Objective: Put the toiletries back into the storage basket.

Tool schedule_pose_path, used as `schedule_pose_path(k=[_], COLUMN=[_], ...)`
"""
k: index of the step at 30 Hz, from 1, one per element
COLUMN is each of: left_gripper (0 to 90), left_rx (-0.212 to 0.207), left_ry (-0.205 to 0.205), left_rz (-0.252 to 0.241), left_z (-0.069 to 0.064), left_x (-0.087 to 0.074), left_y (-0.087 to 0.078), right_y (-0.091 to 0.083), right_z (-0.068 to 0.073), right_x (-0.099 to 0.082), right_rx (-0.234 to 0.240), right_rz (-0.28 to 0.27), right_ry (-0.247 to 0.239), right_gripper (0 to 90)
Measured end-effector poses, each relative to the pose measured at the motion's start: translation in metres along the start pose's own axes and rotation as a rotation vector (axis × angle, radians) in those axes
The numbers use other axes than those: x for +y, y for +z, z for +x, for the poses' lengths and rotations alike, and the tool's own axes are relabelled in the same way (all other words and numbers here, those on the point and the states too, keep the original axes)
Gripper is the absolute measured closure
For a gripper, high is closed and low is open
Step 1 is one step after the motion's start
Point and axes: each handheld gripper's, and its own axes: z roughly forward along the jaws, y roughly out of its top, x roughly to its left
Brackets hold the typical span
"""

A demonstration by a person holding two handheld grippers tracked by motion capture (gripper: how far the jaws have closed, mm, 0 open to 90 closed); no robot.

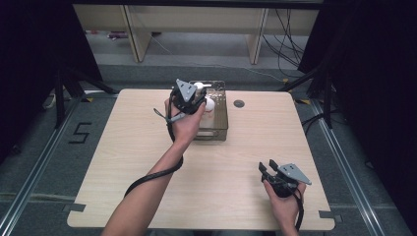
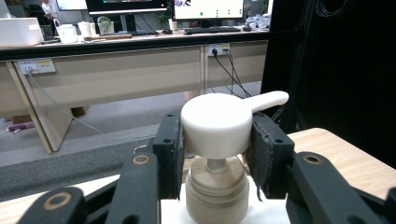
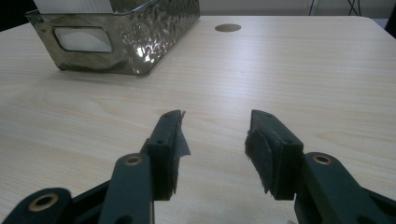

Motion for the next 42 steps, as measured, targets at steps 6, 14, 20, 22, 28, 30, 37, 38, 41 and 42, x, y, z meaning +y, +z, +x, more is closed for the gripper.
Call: schedule_pose_path(k=[6,14,20,22,28,30,37,38,41,42], left_gripper=[58.4,45.7,38.4,37.2,34.8,34.5,33.3,33.3,33.2,33.2], left_rx=[-0.008,-0.01,-0.018,-0.024,-0.046,-0.058,-0.081,-0.081,-0.09,-0.093], left_ry=[0.002,0.003,0.005,0.004,0.001,-0.003,-0.013,-0.013,-0.009,-0.009], left_rz=[-0.002,-0.005,-0.007,-0.005,-0.009,0.0,0.004,0.004,0.003,0.005], left_z=[0.001,0.003,0.005,0.005,0.005,0.006,0.013,0.013,0.017,0.018], left_x=[0.0,0.0,-0.002,-0.002,-0.003,-0.004,-0.01,-0.01,-0.012,-0.013], left_y=[0.0,0.002,-0.001,-0.003,-0.012,-0.017,-0.033,-0.033,-0.041,-0.043], right_y=[0.0,0.0,0.0,0.002,0.002,0.002,0.001,0.001,0.002,0.001], right_z=[-0.002,-0.001,-0.001,-0.002,-0.002,-0.002,-0.002,-0.002,-0.002,-0.002], right_x=[0.0,0.0,0.0,0.0,0.0,0.0,0.0,0.0,0.0,0.0], right_rx=[-0.002,-0.001,-0.006,0.002,0.001,-0.001,-0.003,-0.003,-0.003,-0.002], right_rz=[-0.008,-0.005,-0.006,-0.019,-0.02,-0.019,-0.019,-0.019,-0.019,-0.014], right_ry=[-0.022,-0.02,-0.019,-0.029,-0.028,-0.027,-0.022,-0.022,-0.027,-0.021], right_gripper=[54.7,54.3,54.1,54.1,53.9,53.9,53.8,53.8,53.7,53.8])
